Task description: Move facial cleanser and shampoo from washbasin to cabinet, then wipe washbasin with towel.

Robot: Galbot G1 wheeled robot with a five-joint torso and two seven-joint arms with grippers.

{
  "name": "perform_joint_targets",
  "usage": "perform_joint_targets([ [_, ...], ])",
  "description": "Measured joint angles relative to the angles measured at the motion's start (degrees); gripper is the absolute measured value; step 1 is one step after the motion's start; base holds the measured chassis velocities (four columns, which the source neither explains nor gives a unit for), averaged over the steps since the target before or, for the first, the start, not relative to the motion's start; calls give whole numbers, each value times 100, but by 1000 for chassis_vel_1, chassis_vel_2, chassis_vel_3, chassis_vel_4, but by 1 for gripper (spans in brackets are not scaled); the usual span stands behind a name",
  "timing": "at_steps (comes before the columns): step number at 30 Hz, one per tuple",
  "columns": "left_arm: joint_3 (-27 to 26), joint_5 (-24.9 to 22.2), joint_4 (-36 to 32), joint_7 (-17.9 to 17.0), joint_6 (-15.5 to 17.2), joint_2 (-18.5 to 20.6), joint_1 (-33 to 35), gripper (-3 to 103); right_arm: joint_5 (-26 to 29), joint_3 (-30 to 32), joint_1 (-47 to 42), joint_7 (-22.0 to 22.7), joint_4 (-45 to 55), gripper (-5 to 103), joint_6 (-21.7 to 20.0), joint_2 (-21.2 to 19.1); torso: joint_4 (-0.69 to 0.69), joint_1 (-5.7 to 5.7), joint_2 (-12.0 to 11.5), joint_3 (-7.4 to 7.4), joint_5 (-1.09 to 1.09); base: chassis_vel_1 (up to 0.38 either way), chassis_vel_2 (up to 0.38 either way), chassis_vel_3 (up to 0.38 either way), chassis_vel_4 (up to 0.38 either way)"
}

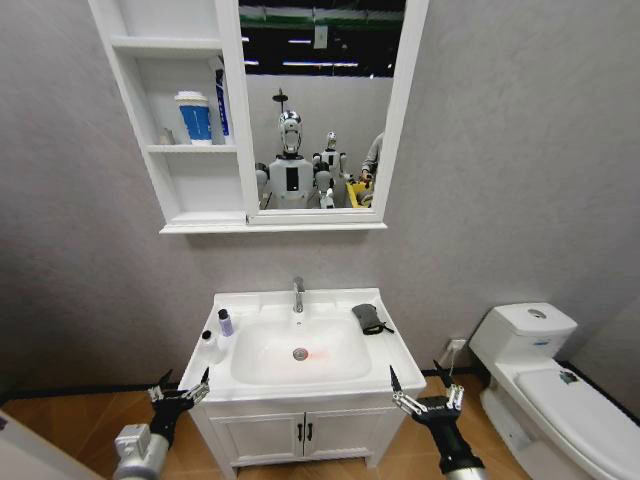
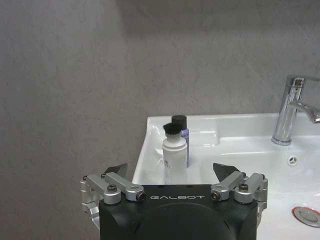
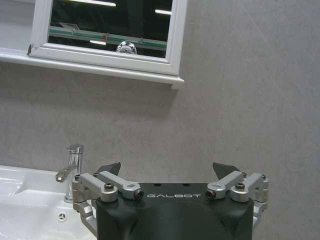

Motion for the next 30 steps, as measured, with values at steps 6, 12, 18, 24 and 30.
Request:
perform_joint_targets([
  [6,189,13,462,-35,10,177,-323,97,-10,-3,-17,61,-109,100,10,93,0,4,-1,1,0,0,0,0,0],
  [12,461,8,1198,-287,7,387,-902,97,-105,46,-79,191,-177,100,110,277,0,3,-1,1,0,0,0,0,0],
  [18,736,-209,1565,-407,72,524,-1270,97,-127,108,-133,236,-177,100,141,309,0,3,-1,1,0,0,0,0,0],
  [24,863,-228,1669,-417,85,540,-1373,97,-149,116,-151,240,-186,100,142,354,1,3,-1,1,0,0,0,0,0],
  [30,999,-335,1946,-474,107,492,-1717,97,-220,139,-243,257,-200,100,194,500,0,3,-1,1,0,0,0,0,0],
])
